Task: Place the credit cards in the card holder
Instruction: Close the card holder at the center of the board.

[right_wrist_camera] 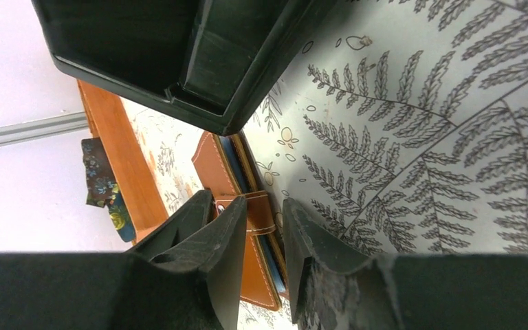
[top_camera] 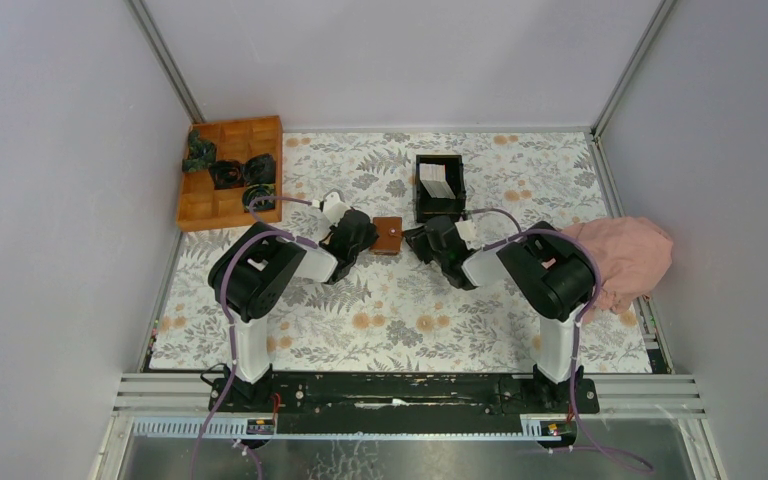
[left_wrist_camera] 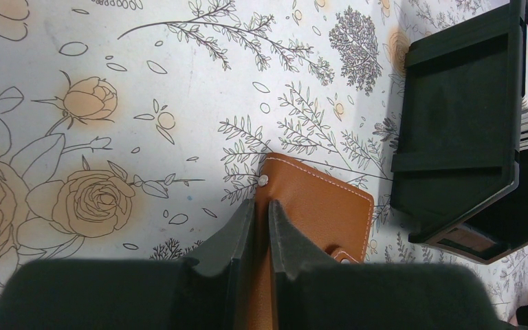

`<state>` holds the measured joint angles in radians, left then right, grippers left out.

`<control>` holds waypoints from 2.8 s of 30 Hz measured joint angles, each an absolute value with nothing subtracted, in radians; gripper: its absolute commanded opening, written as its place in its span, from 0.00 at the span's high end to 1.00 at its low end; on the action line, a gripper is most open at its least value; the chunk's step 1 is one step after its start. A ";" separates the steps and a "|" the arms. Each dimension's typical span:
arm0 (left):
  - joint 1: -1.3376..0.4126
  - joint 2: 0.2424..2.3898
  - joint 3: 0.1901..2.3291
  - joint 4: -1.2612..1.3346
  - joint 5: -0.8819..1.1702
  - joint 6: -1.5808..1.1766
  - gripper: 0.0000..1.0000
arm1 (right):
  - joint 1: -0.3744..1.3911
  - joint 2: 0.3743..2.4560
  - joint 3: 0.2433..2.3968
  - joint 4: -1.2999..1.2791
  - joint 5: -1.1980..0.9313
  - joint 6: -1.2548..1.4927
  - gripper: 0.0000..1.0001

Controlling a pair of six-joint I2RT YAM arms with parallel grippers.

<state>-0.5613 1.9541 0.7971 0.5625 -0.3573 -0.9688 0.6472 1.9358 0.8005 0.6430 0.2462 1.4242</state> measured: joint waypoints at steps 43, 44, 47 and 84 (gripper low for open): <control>-0.562 1.959 0.801 0.565 -0.363 -0.965 1.00 | 0.648 2.031 0.914 0.678 0.189 1.359 0.63; -0.562 1.959 0.801 0.565 -0.364 -0.965 1.00 | 0.648 2.034 0.920 0.673 0.188 1.355 0.63; -0.562 1.959 0.801 0.565 -0.364 -0.965 1.00 | 0.648 2.037 0.927 0.671 0.182 1.346 0.63; -0.569 1.966 0.810 0.567 -0.363 -0.954 1.00 | 0.623 2.078 0.883 0.839 0.086 1.311 0.66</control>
<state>-0.5690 1.9656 0.8097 0.5674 -0.3630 -0.9539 0.6228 2.0777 0.8825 0.8387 0.0856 1.3109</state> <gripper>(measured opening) 0.159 0.350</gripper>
